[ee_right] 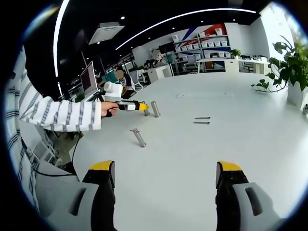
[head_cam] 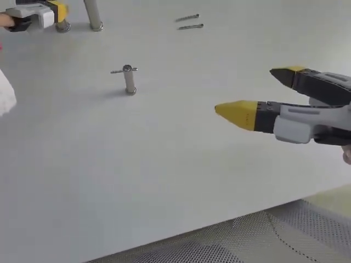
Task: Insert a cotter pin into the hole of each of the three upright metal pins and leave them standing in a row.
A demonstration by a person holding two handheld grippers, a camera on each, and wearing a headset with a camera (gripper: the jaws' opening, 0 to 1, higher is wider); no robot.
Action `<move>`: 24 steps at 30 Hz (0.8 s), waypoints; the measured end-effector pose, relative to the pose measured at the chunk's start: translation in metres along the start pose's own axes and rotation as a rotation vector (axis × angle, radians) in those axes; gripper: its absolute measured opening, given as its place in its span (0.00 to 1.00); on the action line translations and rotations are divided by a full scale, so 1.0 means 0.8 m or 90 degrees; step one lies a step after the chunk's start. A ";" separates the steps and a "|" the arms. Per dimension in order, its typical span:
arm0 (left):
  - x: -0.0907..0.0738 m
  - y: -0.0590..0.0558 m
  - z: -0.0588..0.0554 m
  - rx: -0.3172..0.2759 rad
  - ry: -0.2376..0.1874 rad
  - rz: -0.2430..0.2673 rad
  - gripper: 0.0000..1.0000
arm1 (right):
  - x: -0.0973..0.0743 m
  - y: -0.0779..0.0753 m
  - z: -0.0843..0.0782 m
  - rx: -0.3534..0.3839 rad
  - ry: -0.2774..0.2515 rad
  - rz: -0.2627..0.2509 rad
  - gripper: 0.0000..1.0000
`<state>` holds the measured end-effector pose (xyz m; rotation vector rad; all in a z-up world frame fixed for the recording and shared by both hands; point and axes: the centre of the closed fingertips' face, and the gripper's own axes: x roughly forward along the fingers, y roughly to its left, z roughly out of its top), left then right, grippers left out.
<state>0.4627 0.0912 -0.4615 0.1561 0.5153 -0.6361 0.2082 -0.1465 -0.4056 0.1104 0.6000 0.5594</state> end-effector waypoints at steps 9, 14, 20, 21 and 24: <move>-0.003 0.009 -0.001 0.003 0.013 0.023 0.09 | 0.002 -0.001 0.005 -0.006 -0.002 -0.001 0.84; -0.013 0.014 0.016 -0.012 -0.002 0.023 0.09 | 0.000 0.000 0.011 -0.009 -0.008 0.000 0.84; -0.042 0.003 0.036 0.004 -0.016 0.016 0.09 | -0.001 0.007 0.017 -0.018 -0.018 0.006 0.83; -0.046 0.000 0.040 -0.010 -0.020 0.012 0.09 | -0.001 0.008 0.018 -0.020 -0.019 0.007 0.83; -0.066 -0.015 0.053 -0.034 -0.033 -0.001 0.09 | -0.004 0.012 0.021 -0.025 -0.025 0.012 0.83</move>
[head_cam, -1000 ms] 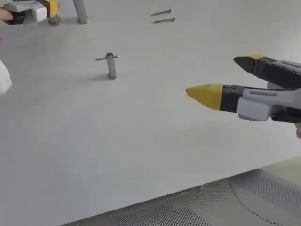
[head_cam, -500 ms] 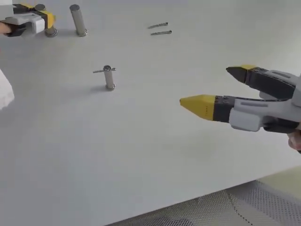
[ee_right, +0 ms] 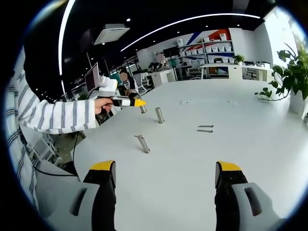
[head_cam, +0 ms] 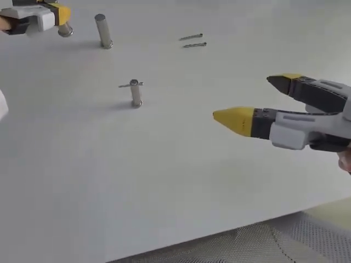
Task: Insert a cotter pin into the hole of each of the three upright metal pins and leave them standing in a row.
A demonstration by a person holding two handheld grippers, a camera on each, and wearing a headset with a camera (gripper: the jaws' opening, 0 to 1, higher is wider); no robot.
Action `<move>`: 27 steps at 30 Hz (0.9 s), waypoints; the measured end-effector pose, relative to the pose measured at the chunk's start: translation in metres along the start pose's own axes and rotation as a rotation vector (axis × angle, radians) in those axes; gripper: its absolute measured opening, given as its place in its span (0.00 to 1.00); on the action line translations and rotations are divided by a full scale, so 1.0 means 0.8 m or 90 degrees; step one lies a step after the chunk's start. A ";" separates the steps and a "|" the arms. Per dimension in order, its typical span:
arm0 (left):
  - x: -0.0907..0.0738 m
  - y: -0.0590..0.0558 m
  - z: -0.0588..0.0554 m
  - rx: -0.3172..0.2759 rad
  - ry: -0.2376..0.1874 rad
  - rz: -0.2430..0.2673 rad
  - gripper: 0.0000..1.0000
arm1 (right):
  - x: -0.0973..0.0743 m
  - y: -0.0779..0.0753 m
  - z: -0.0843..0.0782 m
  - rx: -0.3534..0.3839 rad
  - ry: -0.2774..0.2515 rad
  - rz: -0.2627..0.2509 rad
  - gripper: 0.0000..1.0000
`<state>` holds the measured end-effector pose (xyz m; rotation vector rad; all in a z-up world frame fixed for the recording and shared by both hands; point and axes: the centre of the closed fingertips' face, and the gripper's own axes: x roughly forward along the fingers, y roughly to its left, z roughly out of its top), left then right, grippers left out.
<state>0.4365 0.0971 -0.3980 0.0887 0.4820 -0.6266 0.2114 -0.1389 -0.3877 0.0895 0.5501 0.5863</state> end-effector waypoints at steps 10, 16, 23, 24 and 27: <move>-0.067 -0.077 0.035 -0.038 -0.024 -0.066 0.09 | -0.010 0.008 0.008 -0.015 -0.019 0.014 0.83; -0.098 -0.138 0.053 0.021 -0.026 -0.126 0.09 | -0.022 0.013 0.013 -0.028 -0.026 0.021 0.83; -0.121 -0.202 0.065 0.062 -0.032 -0.176 0.09 | -0.032 0.015 0.013 -0.035 -0.030 0.020 0.83; -0.122 -0.209 0.064 0.064 -0.031 -0.182 0.10 | -0.032 0.015 0.012 -0.035 -0.031 0.019 0.83; -0.123 -0.235 0.054 0.096 -0.019 -0.203 0.10 | -0.035 0.017 0.012 -0.036 -0.033 0.021 0.83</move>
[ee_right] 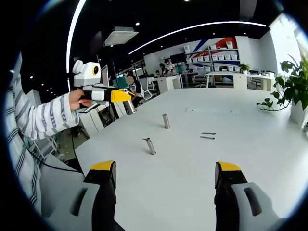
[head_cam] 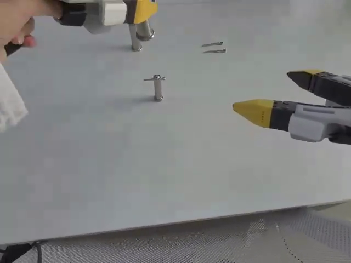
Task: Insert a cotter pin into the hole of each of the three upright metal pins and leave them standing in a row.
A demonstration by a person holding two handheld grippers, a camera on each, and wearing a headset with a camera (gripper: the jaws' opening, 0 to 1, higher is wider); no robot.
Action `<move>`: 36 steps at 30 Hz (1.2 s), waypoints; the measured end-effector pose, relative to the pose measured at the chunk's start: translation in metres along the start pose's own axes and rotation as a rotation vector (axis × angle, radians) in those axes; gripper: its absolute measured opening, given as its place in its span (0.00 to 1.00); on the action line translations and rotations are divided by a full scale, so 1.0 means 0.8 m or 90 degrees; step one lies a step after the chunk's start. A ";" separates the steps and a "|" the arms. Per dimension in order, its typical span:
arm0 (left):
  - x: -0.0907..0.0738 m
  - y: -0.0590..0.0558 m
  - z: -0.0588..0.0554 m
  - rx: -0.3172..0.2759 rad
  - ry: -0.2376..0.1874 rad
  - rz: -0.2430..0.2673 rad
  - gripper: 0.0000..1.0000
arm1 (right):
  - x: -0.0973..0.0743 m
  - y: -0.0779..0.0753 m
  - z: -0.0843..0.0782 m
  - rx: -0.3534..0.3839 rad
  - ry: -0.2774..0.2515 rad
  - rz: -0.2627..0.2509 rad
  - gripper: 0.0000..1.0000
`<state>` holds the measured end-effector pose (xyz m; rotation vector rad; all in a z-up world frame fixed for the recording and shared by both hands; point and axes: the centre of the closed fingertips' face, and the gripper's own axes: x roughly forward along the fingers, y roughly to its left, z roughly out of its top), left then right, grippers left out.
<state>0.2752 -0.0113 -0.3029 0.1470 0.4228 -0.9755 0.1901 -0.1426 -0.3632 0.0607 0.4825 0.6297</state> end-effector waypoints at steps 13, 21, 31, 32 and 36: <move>0.040 -0.073 -0.065 -0.007 0.048 -0.060 0.10 | -0.014 0.006 -0.012 0.013 0.010 0.007 0.90; 0.051 -0.095 -0.088 -0.008 0.070 -0.063 0.10 | -0.017 0.007 -0.018 0.019 0.019 0.005 0.93; 0.062 -0.104 -0.116 -0.010 0.088 -0.057 0.10 | -0.013 0.015 -0.020 0.029 0.024 0.022 0.97; 0.063 -0.104 -0.122 -0.009 0.092 -0.057 0.10 | -0.013 0.015 -0.021 0.029 0.025 0.022 0.98; 0.068 -0.104 -0.137 -0.008 0.105 -0.055 0.10 | -0.012 0.016 -0.025 0.025 0.033 0.024 0.98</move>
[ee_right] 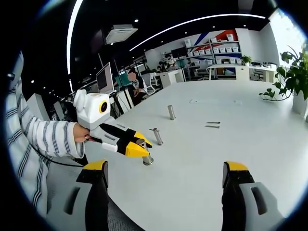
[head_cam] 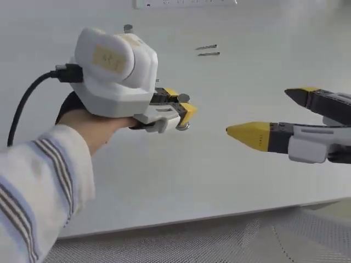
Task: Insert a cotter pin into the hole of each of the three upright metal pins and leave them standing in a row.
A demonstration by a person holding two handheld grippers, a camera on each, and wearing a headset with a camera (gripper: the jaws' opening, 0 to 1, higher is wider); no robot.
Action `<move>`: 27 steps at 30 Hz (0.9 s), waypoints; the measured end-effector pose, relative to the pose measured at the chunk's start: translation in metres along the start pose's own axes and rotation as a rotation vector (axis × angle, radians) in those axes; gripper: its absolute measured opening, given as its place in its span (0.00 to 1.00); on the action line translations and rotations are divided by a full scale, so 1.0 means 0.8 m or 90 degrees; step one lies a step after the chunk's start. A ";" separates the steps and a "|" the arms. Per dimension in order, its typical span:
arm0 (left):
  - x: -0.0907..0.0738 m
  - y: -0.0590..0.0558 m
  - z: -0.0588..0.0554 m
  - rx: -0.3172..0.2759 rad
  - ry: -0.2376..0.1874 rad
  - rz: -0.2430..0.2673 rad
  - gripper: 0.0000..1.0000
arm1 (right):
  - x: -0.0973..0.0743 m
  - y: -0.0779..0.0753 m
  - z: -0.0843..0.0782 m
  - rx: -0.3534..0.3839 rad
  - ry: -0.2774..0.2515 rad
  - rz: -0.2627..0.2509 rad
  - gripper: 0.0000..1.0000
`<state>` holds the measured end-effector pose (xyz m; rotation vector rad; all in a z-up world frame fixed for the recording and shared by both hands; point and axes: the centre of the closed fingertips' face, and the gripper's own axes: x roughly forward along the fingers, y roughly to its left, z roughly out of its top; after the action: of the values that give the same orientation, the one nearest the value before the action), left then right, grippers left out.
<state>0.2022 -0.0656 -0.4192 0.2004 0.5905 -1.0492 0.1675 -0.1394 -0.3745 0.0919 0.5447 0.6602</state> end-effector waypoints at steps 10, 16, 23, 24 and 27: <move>0.012 0.000 -0.028 0.004 0.024 0.009 0.10 | 0.000 -0.001 -0.005 0.000 0.007 0.002 0.98; 0.015 0.011 -0.032 0.005 0.020 0.048 0.10 | 0.001 0.000 -0.011 -0.001 0.015 0.003 0.97; 0.021 0.023 -0.031 -0.004 0.011 0.085 0.10 | 0.000 0.000 -0.013 0.000 0.017 0.000 0.97; 0.023 0.025 -0.031 -0.009 0.009 0.091 0.10 | 0.000 0.000 -0.012 0.000 0.017 -0.001 0.97; 0.025 0.027 -0.031 -0.013 0.006 0.099 0.10 | -0.001 0.000 -0.013 0.000 0.017 -0.003 0.97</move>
<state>0.2189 -0.0597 -0.4531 0.2304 0.5841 -0.8916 0.1623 -0.1407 -0.3830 0.0826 0.5711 0.6581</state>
